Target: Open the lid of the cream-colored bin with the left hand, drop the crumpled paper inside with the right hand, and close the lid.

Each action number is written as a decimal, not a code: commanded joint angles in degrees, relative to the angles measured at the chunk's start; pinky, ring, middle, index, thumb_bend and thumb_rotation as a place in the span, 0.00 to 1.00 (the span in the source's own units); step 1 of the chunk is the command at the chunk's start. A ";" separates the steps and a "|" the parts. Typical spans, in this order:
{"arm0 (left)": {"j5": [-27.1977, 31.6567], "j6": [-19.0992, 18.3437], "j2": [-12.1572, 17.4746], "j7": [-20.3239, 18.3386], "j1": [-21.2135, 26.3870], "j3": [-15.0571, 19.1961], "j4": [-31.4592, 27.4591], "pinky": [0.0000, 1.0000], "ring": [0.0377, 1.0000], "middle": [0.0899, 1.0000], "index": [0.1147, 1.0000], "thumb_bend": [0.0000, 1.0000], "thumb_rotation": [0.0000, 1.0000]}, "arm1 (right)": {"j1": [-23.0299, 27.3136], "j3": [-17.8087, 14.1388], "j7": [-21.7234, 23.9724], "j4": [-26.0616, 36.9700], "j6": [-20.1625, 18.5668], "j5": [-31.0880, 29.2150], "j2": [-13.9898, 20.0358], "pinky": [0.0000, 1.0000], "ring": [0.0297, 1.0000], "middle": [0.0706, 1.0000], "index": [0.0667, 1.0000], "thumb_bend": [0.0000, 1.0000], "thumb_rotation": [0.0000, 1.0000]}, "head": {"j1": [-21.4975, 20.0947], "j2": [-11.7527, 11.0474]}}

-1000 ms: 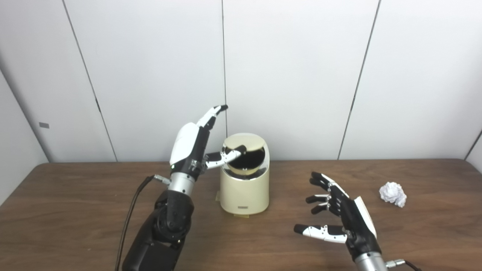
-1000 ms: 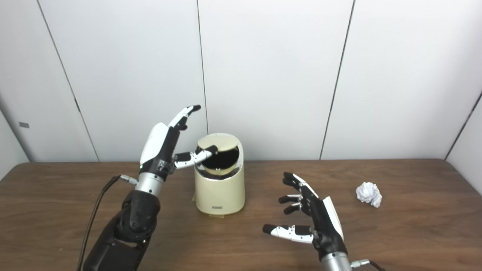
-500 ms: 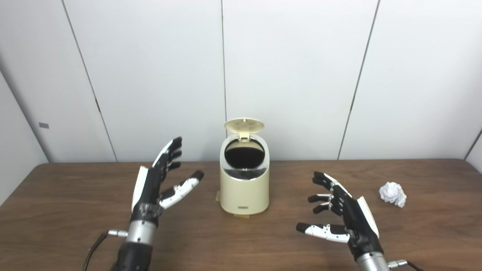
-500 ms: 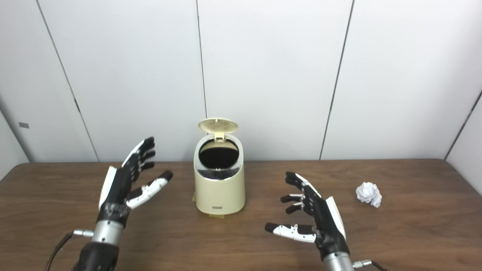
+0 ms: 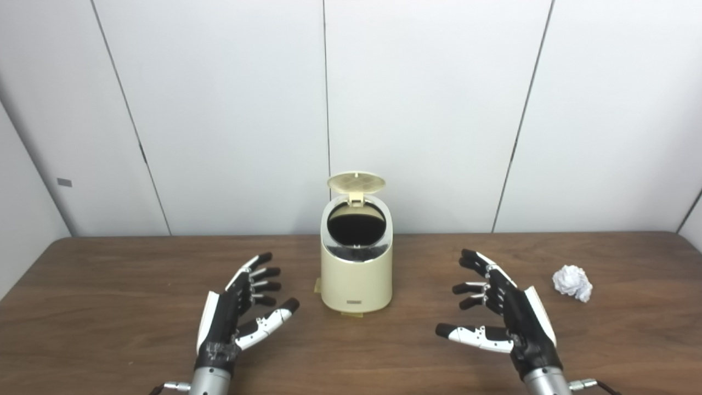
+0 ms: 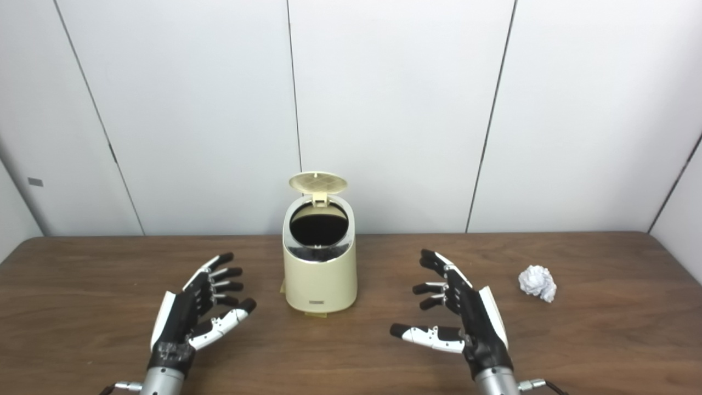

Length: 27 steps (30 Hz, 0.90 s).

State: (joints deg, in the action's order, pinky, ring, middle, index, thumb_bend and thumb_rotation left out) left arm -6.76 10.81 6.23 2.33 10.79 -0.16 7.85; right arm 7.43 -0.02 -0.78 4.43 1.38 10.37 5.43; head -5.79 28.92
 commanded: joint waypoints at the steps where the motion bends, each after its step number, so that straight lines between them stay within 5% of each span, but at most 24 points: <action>1: -0.18 1.64 0.00 0.06 2.05 -0.14 -0.05 0.59 0.69 0.72 0.84 0.72 0.21 | 2.27 -0.77 -0.53 1.29 2.12 -0.12 1.13 0.52 0.64 0.82 0.82 0.76 0.06 | -0.88 -0.12; 7: 0.16 2.92 0.36 -0.37 2.65 -0.10 2.52 0.63 0.72 0.74 0.83 0.71 0.18 | 4.73 -2.46 1.09 3.54 -1.72 3.56 7.94 0.48 0.62 0.79 0.82 0.78 0.09 | -6.35 -1.92; 11: 0.43 3.95 1.03 -0.74 3.35 0.13 4.32 0.63 0.72 0.75 0.83 0.69 0.17 | 6.61 -4.61 0.30 0.30 -0.74 5.87 13.61 0.48 0.62 0.77 0.80 0.81 0.12 | -10.69 -3.49; 20: 0.36 5.74 2.74 -0.78 4.75 0.73 7.93 0.64 0.72 0.76 0.84 0.66 0.14 | 7.29 -9.70 -1.28 4.33 -5.98 9.20 18.92 0.57 0.70 0.75 0.77 0.79 0.00 | -16.99 -4.79; 27: 0.45 7.25 3.38 -1.03 5.17 0.71 9.72 0.66 0.72 0.75 0.84 0.65 0.12 | 8.66 -13.99 -2.48 2.77 -7.85 8.74 21.16 0.59 0.73 0.78 0.77 0.80 0.06 | -17.57 -4.67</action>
State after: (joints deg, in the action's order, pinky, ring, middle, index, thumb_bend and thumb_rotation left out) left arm -6.39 16.14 9.27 1.42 15.82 0.50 16.60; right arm 13.37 -13.15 -2.07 6.72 -6.70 19.35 25.07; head -23.29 24.17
